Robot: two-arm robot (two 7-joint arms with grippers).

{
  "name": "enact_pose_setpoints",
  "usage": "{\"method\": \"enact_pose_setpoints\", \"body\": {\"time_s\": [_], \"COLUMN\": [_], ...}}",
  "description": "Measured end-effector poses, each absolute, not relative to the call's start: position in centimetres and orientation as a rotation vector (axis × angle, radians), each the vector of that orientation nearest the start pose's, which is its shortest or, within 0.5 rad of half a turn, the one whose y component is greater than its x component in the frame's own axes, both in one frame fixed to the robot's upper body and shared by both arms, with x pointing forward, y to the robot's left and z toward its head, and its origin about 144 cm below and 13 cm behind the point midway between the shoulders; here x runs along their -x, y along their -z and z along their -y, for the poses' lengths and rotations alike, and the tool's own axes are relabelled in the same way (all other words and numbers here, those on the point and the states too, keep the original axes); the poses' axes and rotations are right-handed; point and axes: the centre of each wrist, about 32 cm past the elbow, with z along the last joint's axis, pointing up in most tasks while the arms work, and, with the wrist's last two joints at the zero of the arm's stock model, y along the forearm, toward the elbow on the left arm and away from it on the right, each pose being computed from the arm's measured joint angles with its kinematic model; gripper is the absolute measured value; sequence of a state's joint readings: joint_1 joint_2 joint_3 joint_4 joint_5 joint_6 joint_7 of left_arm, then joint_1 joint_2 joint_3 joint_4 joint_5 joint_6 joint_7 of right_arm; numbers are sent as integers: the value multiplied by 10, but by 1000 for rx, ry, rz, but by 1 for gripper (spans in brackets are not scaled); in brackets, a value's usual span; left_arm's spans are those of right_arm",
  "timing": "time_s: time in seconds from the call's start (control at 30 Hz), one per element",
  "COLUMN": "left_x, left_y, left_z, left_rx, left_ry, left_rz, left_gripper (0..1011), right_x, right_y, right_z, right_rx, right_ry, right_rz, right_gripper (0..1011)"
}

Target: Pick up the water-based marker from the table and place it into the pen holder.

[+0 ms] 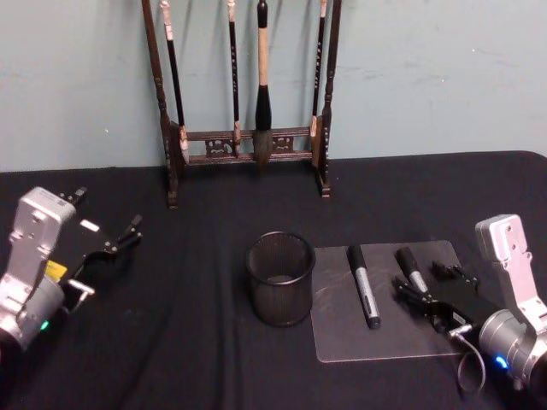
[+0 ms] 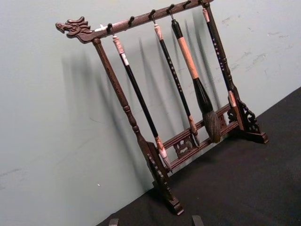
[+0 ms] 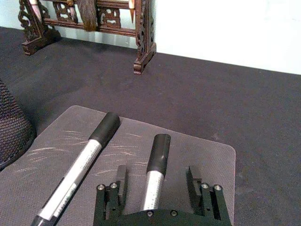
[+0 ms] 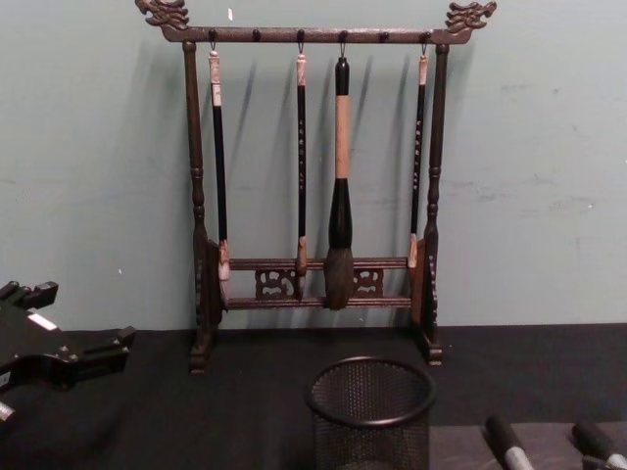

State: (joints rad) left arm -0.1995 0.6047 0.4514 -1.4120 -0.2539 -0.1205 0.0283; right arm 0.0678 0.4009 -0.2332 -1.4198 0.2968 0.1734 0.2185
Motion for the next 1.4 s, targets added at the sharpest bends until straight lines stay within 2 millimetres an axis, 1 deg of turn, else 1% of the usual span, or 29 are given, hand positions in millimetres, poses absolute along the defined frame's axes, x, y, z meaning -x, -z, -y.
{"method": "enact_pose_setpoints", "body": {"time_s": [0.03, 0.07, 0.1, 0.13, 0.17, 0.2, 0.23, 0.27, 0.7, 1.0, 1.17, 1.23, 1.4], "left_x": [-489, -489, -489, -489, -489, -489, -489, -489, -489, -489, -489, -489, -489], "left_y": [-1140, -1140, -1140, -1140, -1140, -1140, -1140, -1140, -1140, -1140, -1140, -1140, -1140], "left_z": [-310, -310, -310, -310, -310, -310, -310, -310, -310, -310, -310, -310, -310], "left_rx": [-305, -304, -304, -304, -304, -304, -304, -304, -304, -304, -304, -304, -304], "left_ry": [-1248, -1248, -1248, -1248, -1248, -1248, -1248, -1248, -1248, -1248, -1248, -1248, -1248], "left_rz": [285, 285, 285, 285, 285, 285, 285, 285, 285, 285, 285, 285, 285], "left_gripper": [1009, 1009, 1009, 1009, 1009, 1009, 1009, 1009, 1009, 1009, 1009, 1009, 1009], "right_x": [-468, -468, -468, -468, -468, -468, -468, -468, -467, -463, -462, -462, -465], "right_y": [-1113, -1113, -1113, -1113, -1113, -1113, -1113, -1113, -1113, -1122, -1129, -1132, -1134], "right_z": [294, 294, 294, 294, 294, 294, 294, 294, 295, 298, 308, 315, 318], "right_rx": [332, 332, 332, 332, 332, 332, 332, 332, 319, 267, 201, 159, 129], "right_ry": [1186, 1186, 1186, 1186, 1186, 1186, 1187, 1186, 1188, 1172, 1124, 1082, 1040], "right_rz": [-177, -177, -177, -177, -177, -177, -177, -177, -159, -89, -31, -5, 12], "right_gripper": [759, 591, 563, 504, 418, 300, 223, 197, 197, 197, 197, 197, 197]}}
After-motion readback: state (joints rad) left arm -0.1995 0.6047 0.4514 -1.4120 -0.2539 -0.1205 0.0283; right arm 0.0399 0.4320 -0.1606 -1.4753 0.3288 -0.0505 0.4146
